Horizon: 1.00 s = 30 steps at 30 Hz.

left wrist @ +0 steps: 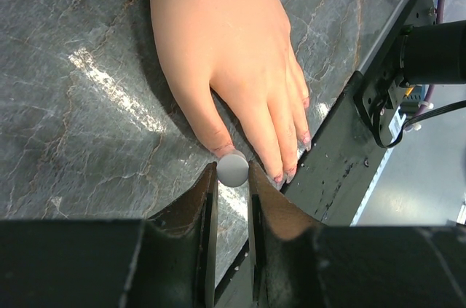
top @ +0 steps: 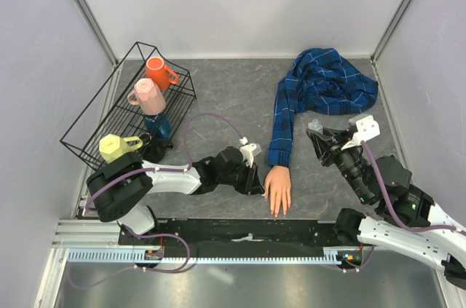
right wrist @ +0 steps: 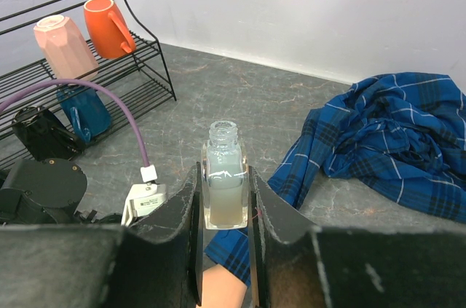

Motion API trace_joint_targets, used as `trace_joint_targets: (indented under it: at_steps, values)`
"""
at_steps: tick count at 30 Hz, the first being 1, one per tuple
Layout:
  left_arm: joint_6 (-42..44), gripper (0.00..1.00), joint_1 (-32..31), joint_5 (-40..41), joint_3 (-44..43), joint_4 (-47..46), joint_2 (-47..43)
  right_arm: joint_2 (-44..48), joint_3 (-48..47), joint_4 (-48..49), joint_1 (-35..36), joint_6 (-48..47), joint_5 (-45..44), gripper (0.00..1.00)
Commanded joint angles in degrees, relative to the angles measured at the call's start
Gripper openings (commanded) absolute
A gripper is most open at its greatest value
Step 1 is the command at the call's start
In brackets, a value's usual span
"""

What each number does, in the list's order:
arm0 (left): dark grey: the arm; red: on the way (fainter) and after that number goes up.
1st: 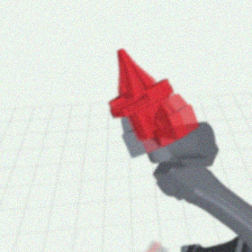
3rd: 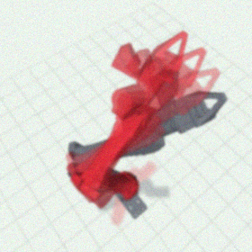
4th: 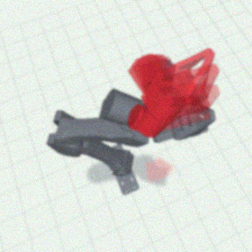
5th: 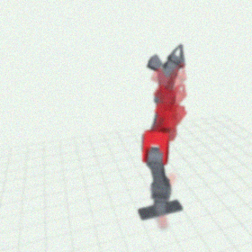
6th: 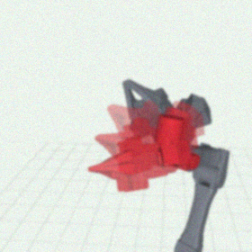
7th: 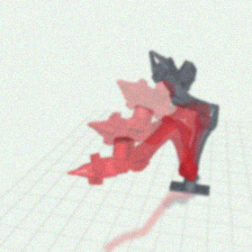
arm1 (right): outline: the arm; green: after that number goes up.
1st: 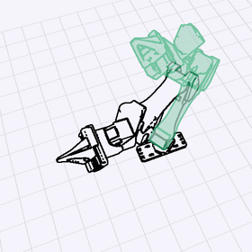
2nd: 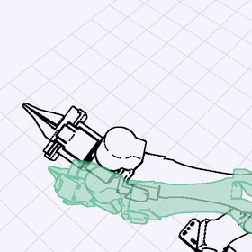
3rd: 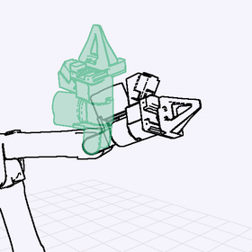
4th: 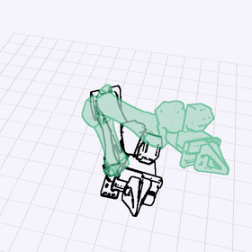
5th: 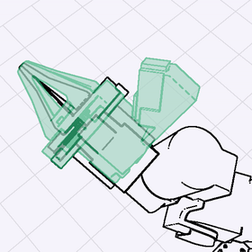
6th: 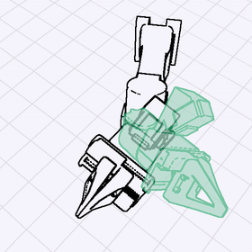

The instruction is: Paint the nails

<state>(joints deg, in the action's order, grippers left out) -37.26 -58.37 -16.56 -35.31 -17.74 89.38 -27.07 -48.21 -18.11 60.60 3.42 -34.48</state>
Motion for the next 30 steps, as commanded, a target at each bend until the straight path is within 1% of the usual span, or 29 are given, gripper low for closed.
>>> trace_joint_targets:
  at_steps: [1, 30]
  values:
    - [0.34, 0.02, -0.43, 1.79, -2.22, -0.72, -0.35, 0.44, 0.13, 1.23, 0.05, 0.54, 0.11, 0.0]
    - [2.36, 0.02, 0.89, 2.67, -3.45, 1.74, -1.23, 0.26, -0.05, 1.23, 0.05, 0.36, 0.11, 0.0]
